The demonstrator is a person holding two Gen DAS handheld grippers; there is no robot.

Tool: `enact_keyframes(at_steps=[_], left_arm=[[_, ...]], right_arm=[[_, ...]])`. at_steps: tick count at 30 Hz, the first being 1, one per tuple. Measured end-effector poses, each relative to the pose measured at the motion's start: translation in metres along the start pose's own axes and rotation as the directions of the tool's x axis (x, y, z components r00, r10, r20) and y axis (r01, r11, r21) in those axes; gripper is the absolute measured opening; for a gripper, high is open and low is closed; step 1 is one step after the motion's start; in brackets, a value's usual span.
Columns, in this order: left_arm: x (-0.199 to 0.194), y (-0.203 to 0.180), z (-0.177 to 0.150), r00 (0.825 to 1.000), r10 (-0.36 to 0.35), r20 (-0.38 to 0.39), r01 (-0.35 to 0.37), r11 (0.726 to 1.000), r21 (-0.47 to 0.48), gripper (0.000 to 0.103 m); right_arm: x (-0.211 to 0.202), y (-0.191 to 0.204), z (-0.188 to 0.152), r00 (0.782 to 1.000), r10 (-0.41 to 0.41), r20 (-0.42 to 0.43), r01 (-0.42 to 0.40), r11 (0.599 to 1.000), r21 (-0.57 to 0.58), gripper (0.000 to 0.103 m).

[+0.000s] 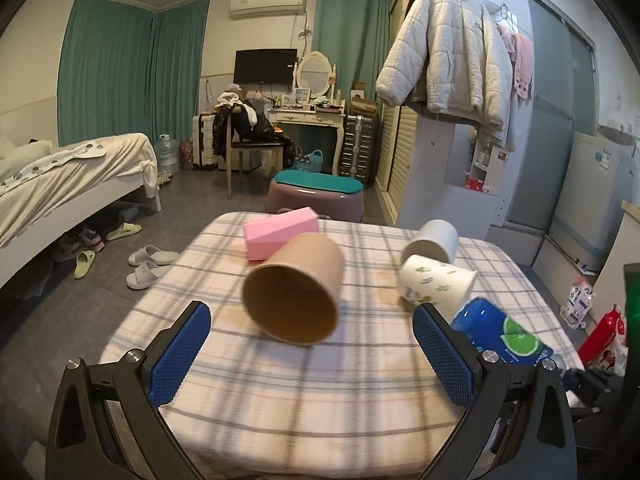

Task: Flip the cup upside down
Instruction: 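Bring the bottle to the left gripper, which closes on it while the right gripper releases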

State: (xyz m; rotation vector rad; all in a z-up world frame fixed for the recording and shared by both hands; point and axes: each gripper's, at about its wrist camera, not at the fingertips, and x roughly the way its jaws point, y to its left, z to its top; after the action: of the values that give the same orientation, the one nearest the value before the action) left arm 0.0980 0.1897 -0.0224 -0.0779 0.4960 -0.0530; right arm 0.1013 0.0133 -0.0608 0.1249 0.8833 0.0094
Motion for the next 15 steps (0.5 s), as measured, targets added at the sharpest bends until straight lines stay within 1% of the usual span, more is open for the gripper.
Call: enact_keyframes(at_steps=[3, 9, 12, 15], left_arm=[[0.002, 0.017, -0.003, 1.0, 0.004, -0.012, -0.004, 1.0, -0.012, 0.103], [0.005, 0.042, -0.008, 0.999, 0.034, -0.012, -0.034, 0.999, -0.031, 0.103], [0.008, 0.048, -0.01, 0.999, 0.036, -0.023, -0.037, 0.998, -0.045, 0.103], [0.008, 0.048, -0.011, 0.999, 0.042, -0.025, -0.043, 0.998, -0.043, 0.103]], right_arm=[[0.006, 0.014, -0.003, 1.0, -0.015, -0.012, 0.015, 1.0, 0.022, 0.081], [0.015, 0.035, -0.007, 0.999, -0.047, -0.026, 0.047, 0.999, 0.014, 0.08], [0.017, 0.044, -0.008, 0.997, -0.066, -0.027, 0.066, 0.998, -0.007, 0.08], [0.018, 0.051, -0.007, 0.994, -0.105, -0.026, 0.103, 0.994, -0.047, 0.08]])
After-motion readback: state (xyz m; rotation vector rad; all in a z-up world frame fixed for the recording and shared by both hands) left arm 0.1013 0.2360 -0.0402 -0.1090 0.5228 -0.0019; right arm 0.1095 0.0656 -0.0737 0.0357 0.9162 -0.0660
